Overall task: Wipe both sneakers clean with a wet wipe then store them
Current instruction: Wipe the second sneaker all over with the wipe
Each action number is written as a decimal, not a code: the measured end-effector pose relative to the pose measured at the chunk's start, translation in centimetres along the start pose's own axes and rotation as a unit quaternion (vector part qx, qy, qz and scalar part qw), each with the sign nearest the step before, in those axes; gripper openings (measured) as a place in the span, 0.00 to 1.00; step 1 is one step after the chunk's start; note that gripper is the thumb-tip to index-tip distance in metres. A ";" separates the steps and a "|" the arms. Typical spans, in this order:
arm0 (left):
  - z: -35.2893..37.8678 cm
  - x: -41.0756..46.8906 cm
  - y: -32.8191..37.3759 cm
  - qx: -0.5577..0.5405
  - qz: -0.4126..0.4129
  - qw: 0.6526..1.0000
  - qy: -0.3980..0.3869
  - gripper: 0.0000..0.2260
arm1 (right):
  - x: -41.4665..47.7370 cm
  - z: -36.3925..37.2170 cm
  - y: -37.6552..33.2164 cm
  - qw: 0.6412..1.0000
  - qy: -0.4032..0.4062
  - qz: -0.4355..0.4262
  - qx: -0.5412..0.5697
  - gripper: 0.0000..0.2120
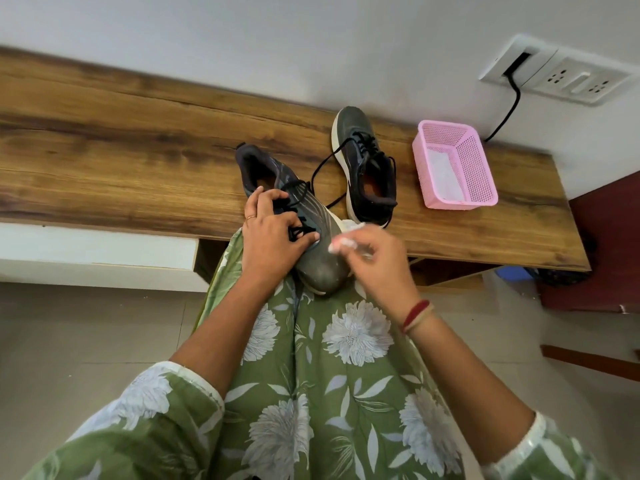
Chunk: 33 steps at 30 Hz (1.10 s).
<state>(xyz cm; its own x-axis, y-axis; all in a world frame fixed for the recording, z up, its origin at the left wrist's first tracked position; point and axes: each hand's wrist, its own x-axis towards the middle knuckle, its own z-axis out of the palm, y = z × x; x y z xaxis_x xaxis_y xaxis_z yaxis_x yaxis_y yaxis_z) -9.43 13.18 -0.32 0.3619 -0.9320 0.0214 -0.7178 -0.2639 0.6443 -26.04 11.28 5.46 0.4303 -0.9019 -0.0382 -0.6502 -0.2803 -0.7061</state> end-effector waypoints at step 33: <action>0.3 0.2 -0.5 -0.020 0.020 0.999 0.023 0.15 | -0.8 -2.0 0.0 0.990 -0.122 0.013 -0.062 0.08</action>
<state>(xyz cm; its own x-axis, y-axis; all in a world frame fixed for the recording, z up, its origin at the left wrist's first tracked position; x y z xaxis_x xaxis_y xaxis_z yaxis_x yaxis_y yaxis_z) -9.19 13.06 -0.89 0.3605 -0.9292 0.0817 -0.7084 -0.2158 0.6721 -27.60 11.34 6.90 0.5414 -0.8069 -0.2360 -0.7285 -0.3101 -0.6109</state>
